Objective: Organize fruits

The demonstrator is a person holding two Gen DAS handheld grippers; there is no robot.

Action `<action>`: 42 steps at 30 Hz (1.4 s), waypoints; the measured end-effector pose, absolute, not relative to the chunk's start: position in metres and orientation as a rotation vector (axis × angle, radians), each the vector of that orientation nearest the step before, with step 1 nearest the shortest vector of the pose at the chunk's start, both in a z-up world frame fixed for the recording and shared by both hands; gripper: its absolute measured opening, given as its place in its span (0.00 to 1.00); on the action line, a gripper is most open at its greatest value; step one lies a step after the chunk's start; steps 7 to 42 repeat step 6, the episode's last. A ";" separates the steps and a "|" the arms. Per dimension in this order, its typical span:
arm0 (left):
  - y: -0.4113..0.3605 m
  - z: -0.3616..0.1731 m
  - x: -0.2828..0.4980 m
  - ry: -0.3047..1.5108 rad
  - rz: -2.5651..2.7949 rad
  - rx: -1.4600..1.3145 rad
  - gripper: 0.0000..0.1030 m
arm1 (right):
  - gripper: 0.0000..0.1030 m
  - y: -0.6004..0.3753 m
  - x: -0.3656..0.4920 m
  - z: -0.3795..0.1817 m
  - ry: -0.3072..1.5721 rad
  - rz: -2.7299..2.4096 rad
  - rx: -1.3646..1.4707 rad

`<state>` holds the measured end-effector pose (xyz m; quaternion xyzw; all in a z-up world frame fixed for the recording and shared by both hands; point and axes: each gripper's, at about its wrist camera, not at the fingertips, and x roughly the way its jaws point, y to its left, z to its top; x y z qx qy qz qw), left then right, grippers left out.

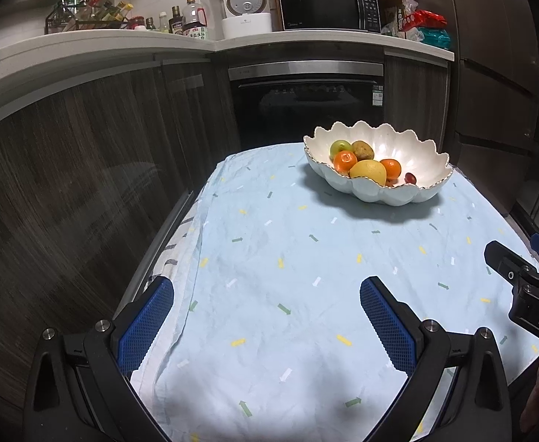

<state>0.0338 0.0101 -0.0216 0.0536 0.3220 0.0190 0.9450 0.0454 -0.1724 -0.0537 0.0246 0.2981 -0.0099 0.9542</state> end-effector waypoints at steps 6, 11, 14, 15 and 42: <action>0.008 -0.022 0.034 0.652 0.035 0.116 1.00 | 0.90 -0.173 0.045 -0.055 0.605 -0.023 0.054; 0.008 -0.022 0.034 0.652 0.035 0.116 1.00 | 0.90 -0.173 0.045 -0.055 0.605 -0.023 0.054; 0.008 -0.022 0.034 0.652 0.035 0.116 1.00 | 0.90 -0.173 0.045 -0.055 0.605 -0.023 0.054; 0.008 -0.022 0.034 0.652 0.035 0.116 1.00 | 0.90 -0.173 0.045 -0.055 0.605 -0.023 0.054; 0.008 -0.022 0.034 0.652 0.035 0.116 1.00 | 0.90 -0.173 0.045 -0.055 0.605 -0.023 0.054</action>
